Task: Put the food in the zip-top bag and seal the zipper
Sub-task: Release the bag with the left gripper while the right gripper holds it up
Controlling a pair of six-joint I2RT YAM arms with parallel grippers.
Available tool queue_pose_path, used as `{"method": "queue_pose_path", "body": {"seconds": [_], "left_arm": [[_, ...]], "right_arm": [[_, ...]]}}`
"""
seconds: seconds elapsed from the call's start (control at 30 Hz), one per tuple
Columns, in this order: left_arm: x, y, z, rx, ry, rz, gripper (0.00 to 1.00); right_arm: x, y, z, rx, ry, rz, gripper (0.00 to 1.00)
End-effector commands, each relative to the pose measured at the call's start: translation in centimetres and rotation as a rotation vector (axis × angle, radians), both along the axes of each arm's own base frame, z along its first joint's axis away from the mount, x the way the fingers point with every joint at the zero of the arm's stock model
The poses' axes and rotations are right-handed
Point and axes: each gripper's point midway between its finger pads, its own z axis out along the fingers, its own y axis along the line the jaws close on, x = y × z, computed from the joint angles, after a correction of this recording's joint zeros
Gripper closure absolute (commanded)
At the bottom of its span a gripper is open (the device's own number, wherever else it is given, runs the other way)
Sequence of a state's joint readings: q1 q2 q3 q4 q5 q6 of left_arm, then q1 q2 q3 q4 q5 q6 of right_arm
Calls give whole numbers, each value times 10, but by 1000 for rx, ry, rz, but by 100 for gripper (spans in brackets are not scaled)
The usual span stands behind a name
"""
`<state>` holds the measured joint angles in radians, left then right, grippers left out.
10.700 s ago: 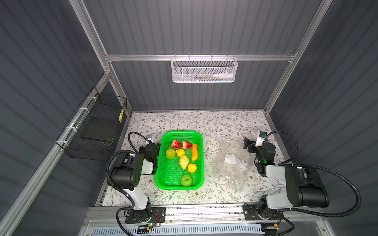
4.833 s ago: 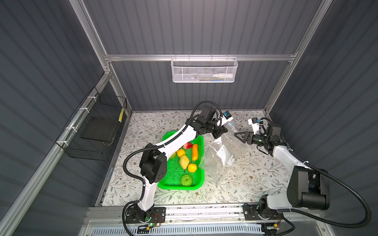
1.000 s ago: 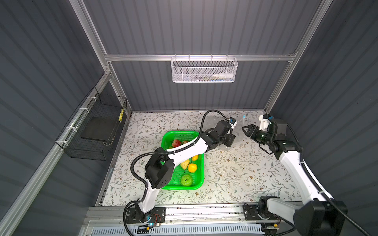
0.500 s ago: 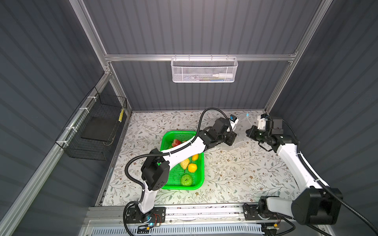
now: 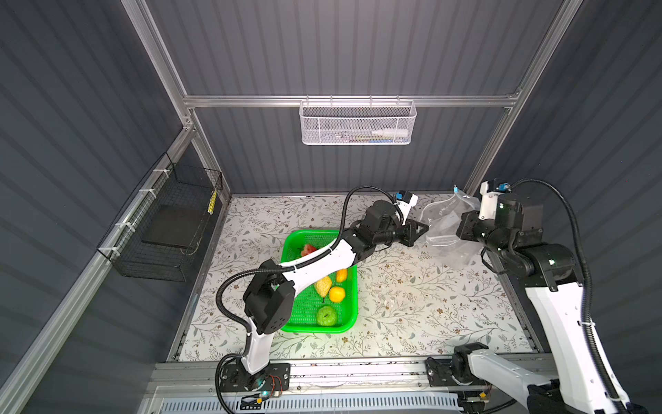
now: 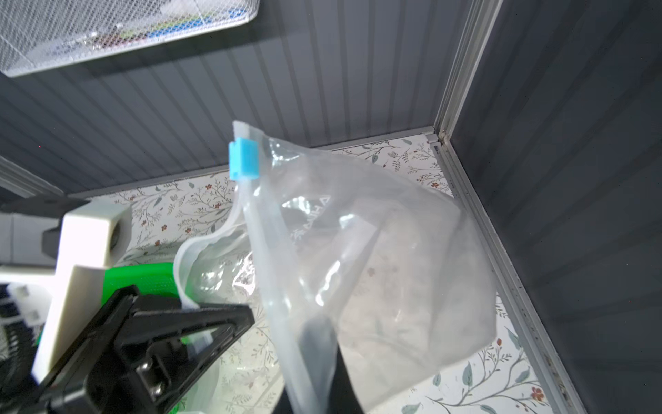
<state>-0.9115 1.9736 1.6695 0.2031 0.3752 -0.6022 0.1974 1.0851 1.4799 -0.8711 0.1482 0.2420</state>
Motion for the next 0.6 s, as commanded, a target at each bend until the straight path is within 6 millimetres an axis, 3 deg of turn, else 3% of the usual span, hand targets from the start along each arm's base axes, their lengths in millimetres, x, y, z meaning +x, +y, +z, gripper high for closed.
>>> {"method": "queue_pose_path", "body": {"seconds": [0.0, 0.23, 0.3, 0.43, 0.5, 0.57], "left_arm": [[5, 1, -37, -21, 179, -14, 100], [23, 48, -86, 138, 189, 215, 100], [26, 62, -108, 185, 229, 248, 100], [32, 82, -118, 232, 234, 291, 100], [34, 89, -115, 260, 200, 312, 93], [34, 97, -109, 287, 159, 331, 75]], "right_arm": [[12, 10, -57, -66, 197, 31, 100], [45, 66, -112, 106, 280, 182, 100], [52, 76, -121, 130, 295, 206, 100], [60, 94, -129, 185, 314, 247, 99], [61, 99, -130, 199, 316, 256, 99], [63, 104, -129, 215, 312, 269, 99]]}}
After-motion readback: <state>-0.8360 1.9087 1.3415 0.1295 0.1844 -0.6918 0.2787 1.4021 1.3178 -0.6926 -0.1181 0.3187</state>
